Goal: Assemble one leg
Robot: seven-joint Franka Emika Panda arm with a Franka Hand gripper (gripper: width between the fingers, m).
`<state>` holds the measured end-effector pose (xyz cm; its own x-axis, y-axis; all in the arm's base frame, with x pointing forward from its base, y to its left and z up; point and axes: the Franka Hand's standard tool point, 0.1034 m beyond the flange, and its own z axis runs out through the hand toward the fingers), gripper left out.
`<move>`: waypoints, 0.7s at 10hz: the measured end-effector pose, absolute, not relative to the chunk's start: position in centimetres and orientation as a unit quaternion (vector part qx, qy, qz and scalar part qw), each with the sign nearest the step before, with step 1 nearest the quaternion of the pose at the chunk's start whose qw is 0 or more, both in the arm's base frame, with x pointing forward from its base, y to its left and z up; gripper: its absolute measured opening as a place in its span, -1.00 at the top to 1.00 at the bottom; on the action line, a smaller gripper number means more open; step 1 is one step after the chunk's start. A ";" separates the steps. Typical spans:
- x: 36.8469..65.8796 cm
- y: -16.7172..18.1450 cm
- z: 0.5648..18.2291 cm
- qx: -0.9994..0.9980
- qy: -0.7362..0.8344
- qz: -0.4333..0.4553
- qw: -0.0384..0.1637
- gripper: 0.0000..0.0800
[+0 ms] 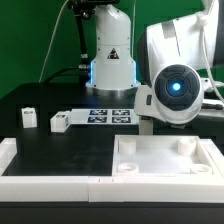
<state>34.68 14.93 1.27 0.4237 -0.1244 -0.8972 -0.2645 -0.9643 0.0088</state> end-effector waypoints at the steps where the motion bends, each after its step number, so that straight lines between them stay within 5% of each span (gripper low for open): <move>1: 34.6 15.0 1.2 -0.841 0.115 0.524 0.066 -0.56; 2: 34.6 15.0 1.2 -0.841 0.115 0.524 0.066 -0.56; 3: 34.6 15.0 1.2 -0.841 0.115 0.524 0.066 -0.10; 4: 34.6 15.0 1.2 -0.841 0.115 0.524 0.066 -0.10; 5: 34.6 15.0 1.3 -0.841 0.115 0.525 0.066 0.29; 7: 34.6 15.0 1.3 -0.841 0.115 0.525 0.066 0.28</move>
Offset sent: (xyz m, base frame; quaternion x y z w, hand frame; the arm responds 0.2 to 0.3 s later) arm 0.0000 0.0000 0.0000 0.0000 0.0000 0.0000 1.0000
